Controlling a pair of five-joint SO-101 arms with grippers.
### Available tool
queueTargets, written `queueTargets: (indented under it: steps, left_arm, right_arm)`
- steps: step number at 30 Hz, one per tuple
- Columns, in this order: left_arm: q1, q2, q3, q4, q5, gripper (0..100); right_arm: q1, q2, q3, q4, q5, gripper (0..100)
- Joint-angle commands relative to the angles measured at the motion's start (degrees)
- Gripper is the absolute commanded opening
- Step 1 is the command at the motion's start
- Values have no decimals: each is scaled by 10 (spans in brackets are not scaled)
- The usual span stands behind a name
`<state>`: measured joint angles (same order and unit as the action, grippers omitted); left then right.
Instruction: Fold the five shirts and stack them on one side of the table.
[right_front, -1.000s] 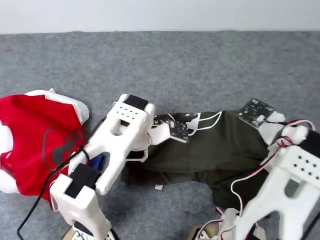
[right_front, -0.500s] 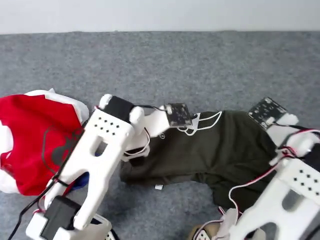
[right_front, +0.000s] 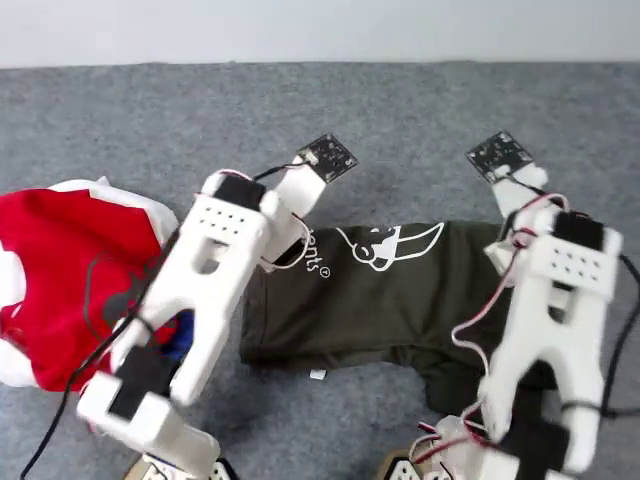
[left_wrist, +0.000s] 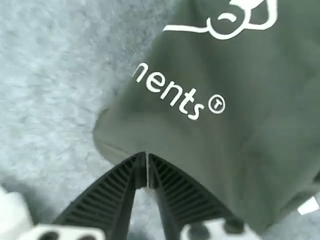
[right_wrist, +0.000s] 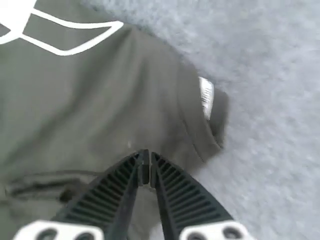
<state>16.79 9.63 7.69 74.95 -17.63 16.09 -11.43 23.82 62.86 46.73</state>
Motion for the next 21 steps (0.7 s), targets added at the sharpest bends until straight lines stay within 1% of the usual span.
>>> queueTargets:
  steps: [1,5,8,12,14,17,21]
  left_arm:
    - [-11,55,-51,-23,13,15]
    - [-36,132,-87,-18,11,15]
    - [-61,183,-122,3,8,15]
    - [-87,249,-167,33,-33,15]
    - [-98,274,-194,47,-36,14]
    - [-113,290,-241,75,-36,14]
    - [-102,280,-319,150,-38,14]
  right_arm:
    - [-7,47,-6,-42,-22,9]
    - [-3,101,-7,-73,-21,9]
    - [17,132,-14,-95,-21,9]
    - [45,183,-47,-92,-21,9]
    - [59,202,-67,-71,-21,9]
    - [73,211,-101,-7,-21,9]
    - [76,210,-157,110,-24,9]
